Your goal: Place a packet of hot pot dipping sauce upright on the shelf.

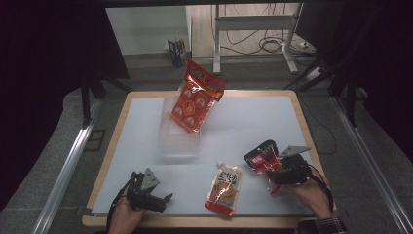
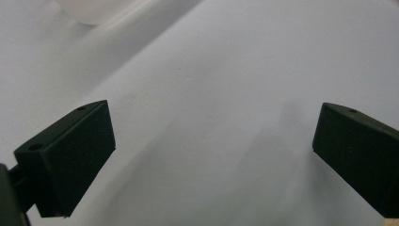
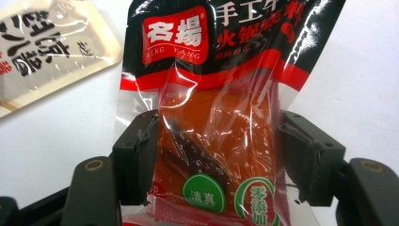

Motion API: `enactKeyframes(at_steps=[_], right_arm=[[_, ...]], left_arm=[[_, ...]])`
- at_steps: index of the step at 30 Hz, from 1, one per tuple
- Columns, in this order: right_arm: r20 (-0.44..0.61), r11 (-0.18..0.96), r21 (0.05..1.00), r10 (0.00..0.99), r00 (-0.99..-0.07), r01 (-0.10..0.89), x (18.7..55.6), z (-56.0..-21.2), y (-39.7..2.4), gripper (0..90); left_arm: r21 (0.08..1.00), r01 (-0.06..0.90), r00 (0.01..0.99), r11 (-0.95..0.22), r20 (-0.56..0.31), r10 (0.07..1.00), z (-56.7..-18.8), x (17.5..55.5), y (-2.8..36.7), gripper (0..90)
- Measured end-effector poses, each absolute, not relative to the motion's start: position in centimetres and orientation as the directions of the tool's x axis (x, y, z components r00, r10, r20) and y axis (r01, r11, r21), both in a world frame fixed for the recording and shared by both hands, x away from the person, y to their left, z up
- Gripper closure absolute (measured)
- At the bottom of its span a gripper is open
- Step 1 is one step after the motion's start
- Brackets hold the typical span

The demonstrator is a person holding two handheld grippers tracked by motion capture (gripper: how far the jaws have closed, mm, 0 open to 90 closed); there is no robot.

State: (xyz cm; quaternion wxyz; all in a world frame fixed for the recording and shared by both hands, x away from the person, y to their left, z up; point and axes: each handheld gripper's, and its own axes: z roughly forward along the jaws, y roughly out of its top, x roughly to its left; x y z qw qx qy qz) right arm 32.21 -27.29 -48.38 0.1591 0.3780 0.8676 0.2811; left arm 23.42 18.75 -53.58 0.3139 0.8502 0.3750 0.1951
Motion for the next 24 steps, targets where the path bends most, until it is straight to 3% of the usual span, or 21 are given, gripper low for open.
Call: enactKeyframes(at_steps=[13,18,21,24], right_arm=[[-0.024,0.534,0.61,0.751,-0.66,0.586,32.4,-48.5,-26.9,33.4],[0.011,0.523,0.57,0.766,-0.643,0.634,32.9,-49.6,-27.1,32.7],[0.089,0.482,0.545,0.78,-0.619,0.686,33.5,-50.2,-27.6,28.2],[0.095,0.476,0.545,0.782,-0.615,0.69,33.5,-50.3,-27.8,20.0]], left_arm=[[0.679,0.518,0.642,-0.521,0.094,0.761,-53.6,23.4,18.7,0.0],[0.678,0.518,0.642,-0.521,0.094,0.761,-53.6,23.4,18.7,0.0],[0.678,0.518,0.642,-0.522,0.095,0.76,-53.6,23.4,18.7,0.0],[0.678,0.518,0.642,-0.521,0.094,0.761,-53.6,23.4,18.7,0.0]])
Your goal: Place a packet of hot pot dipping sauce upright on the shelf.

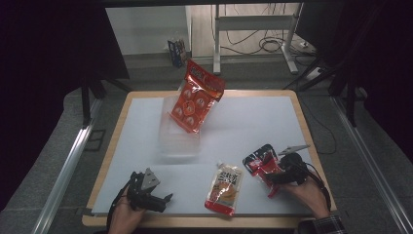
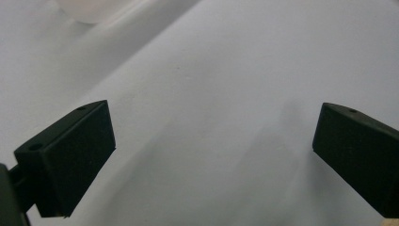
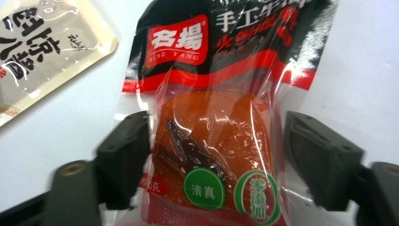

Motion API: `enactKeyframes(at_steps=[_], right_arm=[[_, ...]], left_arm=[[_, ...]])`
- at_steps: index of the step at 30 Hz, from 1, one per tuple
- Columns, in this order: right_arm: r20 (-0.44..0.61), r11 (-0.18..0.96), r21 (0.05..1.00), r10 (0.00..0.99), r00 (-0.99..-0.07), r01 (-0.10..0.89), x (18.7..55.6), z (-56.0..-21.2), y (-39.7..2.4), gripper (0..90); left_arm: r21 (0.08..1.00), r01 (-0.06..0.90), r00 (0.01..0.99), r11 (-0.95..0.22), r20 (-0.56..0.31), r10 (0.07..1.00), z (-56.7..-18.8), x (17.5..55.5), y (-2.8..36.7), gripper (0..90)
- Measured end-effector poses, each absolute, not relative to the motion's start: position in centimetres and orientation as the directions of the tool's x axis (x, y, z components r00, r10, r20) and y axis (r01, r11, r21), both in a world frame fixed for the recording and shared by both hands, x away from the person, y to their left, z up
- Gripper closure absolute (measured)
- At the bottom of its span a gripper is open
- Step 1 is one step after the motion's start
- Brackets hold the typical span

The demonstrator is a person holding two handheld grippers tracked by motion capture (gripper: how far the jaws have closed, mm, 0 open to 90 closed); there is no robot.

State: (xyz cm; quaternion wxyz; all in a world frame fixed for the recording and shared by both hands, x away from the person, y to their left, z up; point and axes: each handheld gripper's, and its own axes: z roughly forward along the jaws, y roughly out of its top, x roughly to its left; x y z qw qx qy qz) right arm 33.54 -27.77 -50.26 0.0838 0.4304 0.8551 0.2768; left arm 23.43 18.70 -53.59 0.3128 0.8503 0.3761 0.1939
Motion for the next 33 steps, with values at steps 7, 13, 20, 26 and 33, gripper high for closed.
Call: enactKeyframes(at_steps=[7,13,20,26,33], right_arm=[[0.008,0.462,0.612,0.808,-0.59,0.642,33.4,-47.7,-29.0,27.2],[-0.066,0.488,0.564,0.831,-0.552,0.666,33.8,-48.0,-30.9,77.1],[-0.051,0.498,0.508,0.832,-0.553,0.703,34.0,-49.7,-32.1,88.1],[-0.025,0.505,0.503,0.82,-0.572,0.702,32.8,-49.8,-32.1,88.3],[0.045,0.511,0.52,0.784,-0.62,0.684,30.5,-49.9,-31.3,88.2]], left_arm=[[0.677,0.52,0.64,-0.521,0.095,0.762,-53.6,23.4,18.7,0.0],[0.676,0.519,0.642,-0.523,0.096,0.761,-53.6,23.4,18.6,0.0],[0.672,0.521,0.641,-0.526,0.099,0.761,-53.6,23.4,18.6,0.0],[0.671,0.521,0.641,-0.528,0.102,0.761,-53.7,23.5,18.6,0.0],[0.667,0.519,0.644,-0.535,0.106,0.757,-53.7,23.5,18.4,0.0]])
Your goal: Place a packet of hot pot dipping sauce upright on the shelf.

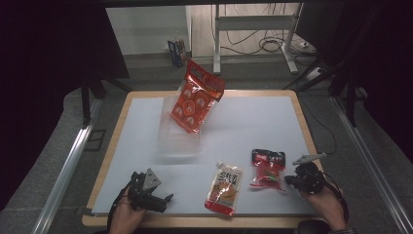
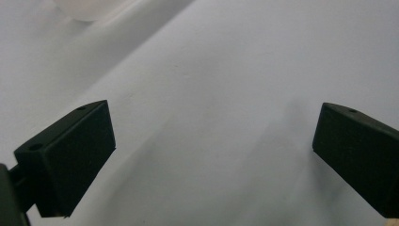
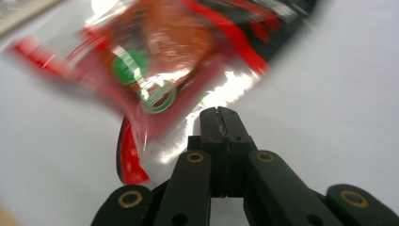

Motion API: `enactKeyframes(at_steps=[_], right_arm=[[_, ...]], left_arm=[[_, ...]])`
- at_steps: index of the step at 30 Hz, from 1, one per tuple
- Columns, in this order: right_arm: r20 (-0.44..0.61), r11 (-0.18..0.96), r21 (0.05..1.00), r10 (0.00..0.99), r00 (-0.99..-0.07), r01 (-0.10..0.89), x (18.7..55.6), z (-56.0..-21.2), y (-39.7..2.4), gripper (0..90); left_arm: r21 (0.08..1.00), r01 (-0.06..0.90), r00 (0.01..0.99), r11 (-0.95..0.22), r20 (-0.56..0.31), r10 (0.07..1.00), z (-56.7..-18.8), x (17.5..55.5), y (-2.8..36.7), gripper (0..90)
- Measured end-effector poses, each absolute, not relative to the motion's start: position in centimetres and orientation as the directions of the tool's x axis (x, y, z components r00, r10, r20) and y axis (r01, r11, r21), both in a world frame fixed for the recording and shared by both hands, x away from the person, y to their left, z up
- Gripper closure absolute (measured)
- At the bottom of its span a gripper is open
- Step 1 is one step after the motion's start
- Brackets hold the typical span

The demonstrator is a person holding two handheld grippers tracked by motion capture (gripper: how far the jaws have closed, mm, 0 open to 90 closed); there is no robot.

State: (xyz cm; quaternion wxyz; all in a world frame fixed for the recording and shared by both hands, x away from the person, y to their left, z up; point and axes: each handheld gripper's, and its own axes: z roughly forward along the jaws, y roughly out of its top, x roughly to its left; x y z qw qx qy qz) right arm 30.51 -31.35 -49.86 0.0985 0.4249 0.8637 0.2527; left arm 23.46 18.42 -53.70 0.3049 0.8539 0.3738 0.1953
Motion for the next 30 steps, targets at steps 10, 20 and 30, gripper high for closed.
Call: enactKeyframes(at_steps=[10,20,30], right_arm=[[0.051,0.467,0.558,0.806,-0.59,0.686,30.0,-49.0,-32.7,79.6],[0.08,0.378,0.601,0.848,-0.524,0.704,32.3,-48.7,-33.7,32.7],[0.18,0.34,0.578,0.834,-0.521,0.742,35.7,-49.7,-33.6,29.8]], left_arm=[[0.662,0.519,0.647,-0.541,0.11,0.755,-53.7,23.5,18.4,0.0],[0.66,0.521,0.645,-0.542,0.111,0.756,-53.7,23.5,18.3,0.0],[0.658,0.522,0.646,-0.544,0.112,0.755,-53.8,23.5,18.3,0.0]])
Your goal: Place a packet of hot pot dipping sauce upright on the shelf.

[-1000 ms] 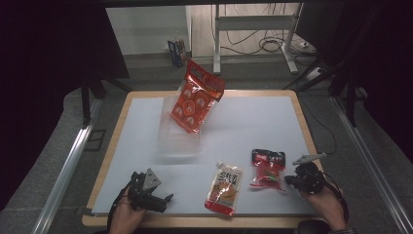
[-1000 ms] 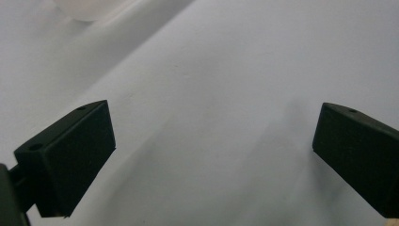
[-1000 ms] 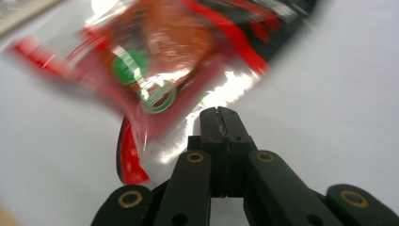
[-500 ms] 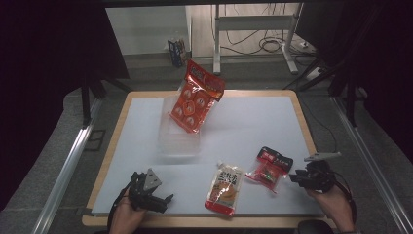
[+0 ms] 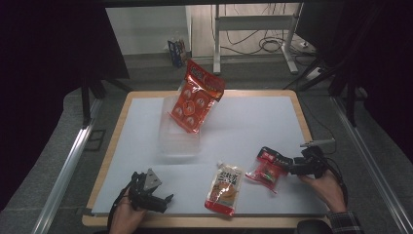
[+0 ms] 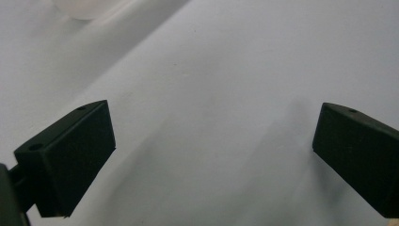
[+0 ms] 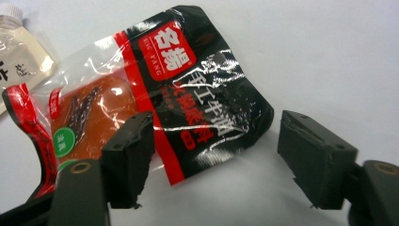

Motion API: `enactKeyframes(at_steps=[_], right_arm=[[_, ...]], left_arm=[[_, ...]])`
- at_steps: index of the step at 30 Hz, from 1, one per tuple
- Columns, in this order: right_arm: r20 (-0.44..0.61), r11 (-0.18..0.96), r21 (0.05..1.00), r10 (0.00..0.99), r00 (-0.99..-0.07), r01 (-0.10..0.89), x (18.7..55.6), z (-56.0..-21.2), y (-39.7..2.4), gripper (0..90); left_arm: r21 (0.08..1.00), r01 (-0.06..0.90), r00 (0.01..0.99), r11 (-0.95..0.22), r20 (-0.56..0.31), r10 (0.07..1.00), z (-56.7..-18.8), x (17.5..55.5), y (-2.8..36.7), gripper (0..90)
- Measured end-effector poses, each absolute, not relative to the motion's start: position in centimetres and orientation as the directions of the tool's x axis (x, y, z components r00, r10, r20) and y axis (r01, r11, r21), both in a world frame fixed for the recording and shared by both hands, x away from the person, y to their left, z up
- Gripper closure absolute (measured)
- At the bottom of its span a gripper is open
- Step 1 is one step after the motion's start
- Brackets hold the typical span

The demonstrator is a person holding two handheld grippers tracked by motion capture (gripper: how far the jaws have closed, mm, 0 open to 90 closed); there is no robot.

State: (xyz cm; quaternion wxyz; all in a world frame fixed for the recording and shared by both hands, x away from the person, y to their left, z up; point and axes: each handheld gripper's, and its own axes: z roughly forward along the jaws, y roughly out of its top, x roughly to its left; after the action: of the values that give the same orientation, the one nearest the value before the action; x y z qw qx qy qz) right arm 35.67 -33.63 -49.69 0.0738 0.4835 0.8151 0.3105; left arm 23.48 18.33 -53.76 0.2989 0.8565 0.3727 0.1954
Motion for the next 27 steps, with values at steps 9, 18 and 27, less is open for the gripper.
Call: enactKeyframes(at_steps=[9,18,27], right_arm=[[0.261,0.314,0.555,0.814,-0.519,0.771,36.8,-50.2,-33.9,45.2],[0.297,0.3,0.545,0.804,-0.515,0.783,37.7,-50.3,-33.8,55.6],[0.197,0.36,0.555,0.819,-0.539,0.75,39.7,-49.9,-32.4,50.3]], left_arm=[[0.655,0.522,0.646,-0.546,0.115,0.755,-53.8,23.5,18.3,0.0],[0.655,0.52,0.646,-0.548,0.117,0.754,-53.8,23.5,18.3,0.0],[0.655,0.52,0.646,-0.548,0.117,0.754,-53.8,23.5,18.3,0.0]])
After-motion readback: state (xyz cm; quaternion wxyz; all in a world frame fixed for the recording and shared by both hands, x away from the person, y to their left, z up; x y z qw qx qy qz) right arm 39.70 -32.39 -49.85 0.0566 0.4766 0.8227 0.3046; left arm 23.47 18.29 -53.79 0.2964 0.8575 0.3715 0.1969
